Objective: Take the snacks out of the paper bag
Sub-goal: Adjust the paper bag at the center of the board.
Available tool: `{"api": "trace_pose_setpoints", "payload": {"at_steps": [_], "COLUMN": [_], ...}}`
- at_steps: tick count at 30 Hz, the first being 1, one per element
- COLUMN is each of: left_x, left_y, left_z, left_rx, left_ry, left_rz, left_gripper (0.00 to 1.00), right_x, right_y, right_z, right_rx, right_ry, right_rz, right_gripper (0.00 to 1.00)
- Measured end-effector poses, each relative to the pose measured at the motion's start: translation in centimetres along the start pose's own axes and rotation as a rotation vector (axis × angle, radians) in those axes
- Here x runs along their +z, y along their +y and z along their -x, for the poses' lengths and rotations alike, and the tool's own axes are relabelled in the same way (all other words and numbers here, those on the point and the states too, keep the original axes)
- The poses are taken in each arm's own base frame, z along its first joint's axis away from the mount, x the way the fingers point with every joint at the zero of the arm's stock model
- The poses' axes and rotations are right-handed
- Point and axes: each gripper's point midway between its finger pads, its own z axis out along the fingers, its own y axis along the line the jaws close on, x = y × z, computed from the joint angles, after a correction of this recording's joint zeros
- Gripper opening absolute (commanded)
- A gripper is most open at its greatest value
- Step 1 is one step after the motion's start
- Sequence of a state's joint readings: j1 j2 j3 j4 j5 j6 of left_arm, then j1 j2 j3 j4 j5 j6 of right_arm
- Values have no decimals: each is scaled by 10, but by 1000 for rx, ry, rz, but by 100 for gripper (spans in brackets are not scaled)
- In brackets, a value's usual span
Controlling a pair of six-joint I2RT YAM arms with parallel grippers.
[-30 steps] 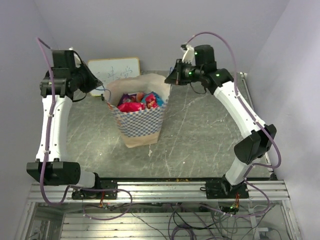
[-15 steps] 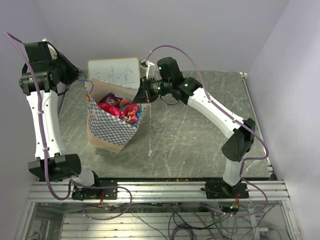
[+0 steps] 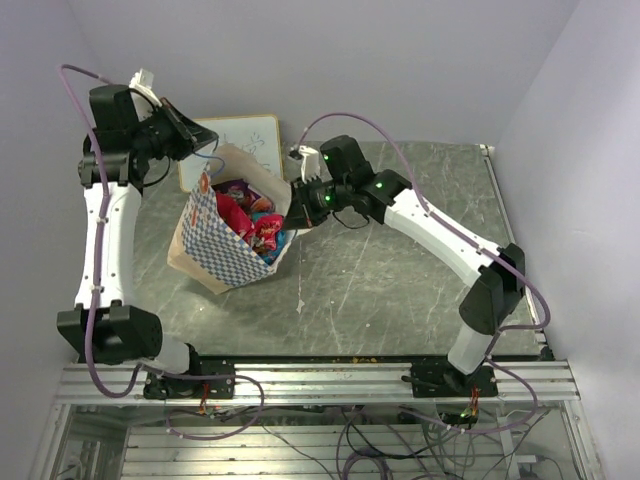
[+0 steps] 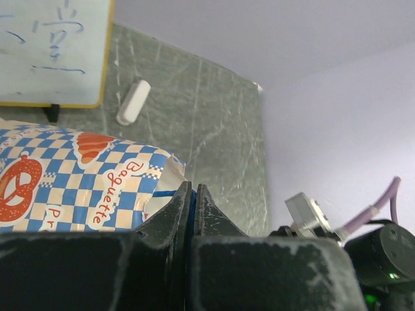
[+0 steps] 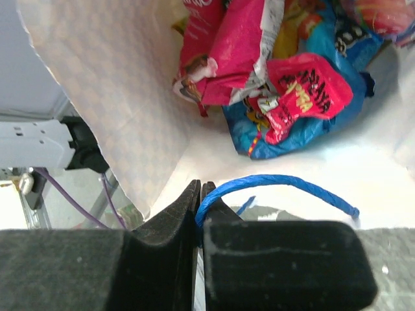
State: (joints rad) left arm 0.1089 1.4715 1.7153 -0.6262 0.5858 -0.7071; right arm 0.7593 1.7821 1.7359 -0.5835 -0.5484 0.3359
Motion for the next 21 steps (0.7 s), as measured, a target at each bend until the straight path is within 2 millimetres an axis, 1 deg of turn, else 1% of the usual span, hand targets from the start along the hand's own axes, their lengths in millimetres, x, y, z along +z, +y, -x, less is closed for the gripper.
{"api": "trace_pose_setpoints", "payload": {"at_steps": [2, 5, 7, 11, 13, 16, 18, 21], "left_x": [-2, -12, -18, -19, -18, -19, -21, -25], "left_y": [-9, -21, -28, -41, -45, -46, -46, -47], "left_z": [-12, -27, -37, -63, -76, -87, -88, -88], "left_rx": [15, 36, 45, 51, 49, 45, 48, 54], "left_ry": [14, 17, 24, 63, 85, 107, 107, 101], "left_rz": [-27, -61, -82, -125, -143, -146, -144, -141], "left_gripper": [7, 7, 7, 7, 7, 7, 7, 7], "right_x": [-5, -14, -18, -25, -27, -22, -16, -11], "right_y": [-3, -7, -7, -4, 2, 18, 31, 42], "right_z": [-11, -32, -42, -55, -58, -64, -71, -79], "right_rx": [6, 21, 28, 32, 25, -17, -49, -76], "right_ry": [13, 39, 50, 61, 64, 79, 99, 115], "right_rz": [-19, -42, -50, -42, -29, 1, 20, 27], "right_gripper": [4, 4, 4, 5, 5, 5, 5, 6]}}
